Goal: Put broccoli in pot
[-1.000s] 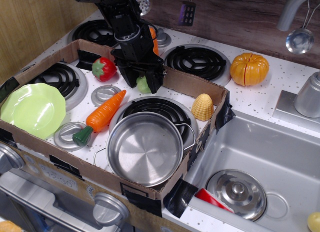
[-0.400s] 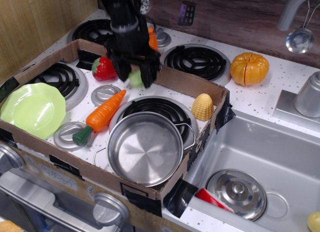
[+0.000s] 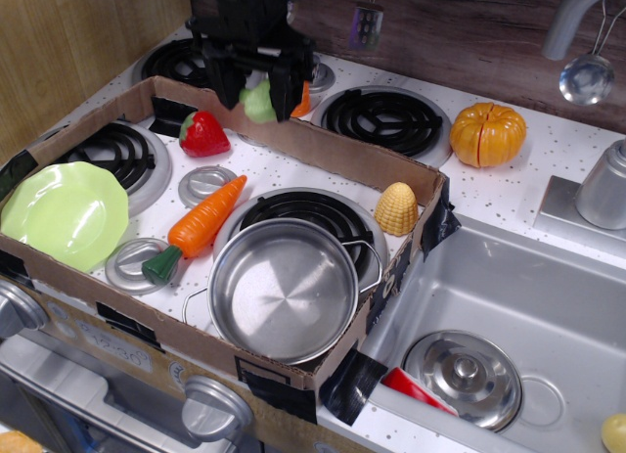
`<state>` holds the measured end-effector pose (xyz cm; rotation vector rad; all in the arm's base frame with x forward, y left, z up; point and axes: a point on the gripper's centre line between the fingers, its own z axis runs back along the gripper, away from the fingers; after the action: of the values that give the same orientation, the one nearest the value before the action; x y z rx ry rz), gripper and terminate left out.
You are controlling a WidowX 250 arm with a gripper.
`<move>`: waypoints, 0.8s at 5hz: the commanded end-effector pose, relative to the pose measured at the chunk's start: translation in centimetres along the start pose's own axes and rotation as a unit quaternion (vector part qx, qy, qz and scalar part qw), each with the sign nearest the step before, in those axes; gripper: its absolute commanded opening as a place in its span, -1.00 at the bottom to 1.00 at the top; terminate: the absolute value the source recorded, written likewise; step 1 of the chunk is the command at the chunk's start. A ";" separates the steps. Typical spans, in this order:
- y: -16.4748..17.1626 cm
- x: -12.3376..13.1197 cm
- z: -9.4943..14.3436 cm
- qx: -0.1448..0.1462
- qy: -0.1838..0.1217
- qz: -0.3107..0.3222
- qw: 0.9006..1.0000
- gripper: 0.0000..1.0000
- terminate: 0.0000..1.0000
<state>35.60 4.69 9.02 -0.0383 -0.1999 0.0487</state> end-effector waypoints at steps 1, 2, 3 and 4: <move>-3.3 -3.8 3.5 0.031 -0.026 0.043 0.998 -1.00 -1.00; -6.1 -6.0 4.5 0.047 -0.025 0.084 0.995 -1.00 -1.00; -7.4 -7.5 5.6 0.056 -0.028 0.104 0.993 -1.00 -1.00; -7.7 -8.7 5.6 0.059 -0.021 0.115 0.991 -1.00 -1.00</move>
<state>25.64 -2.91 11.67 0.0680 -0.1812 0.2967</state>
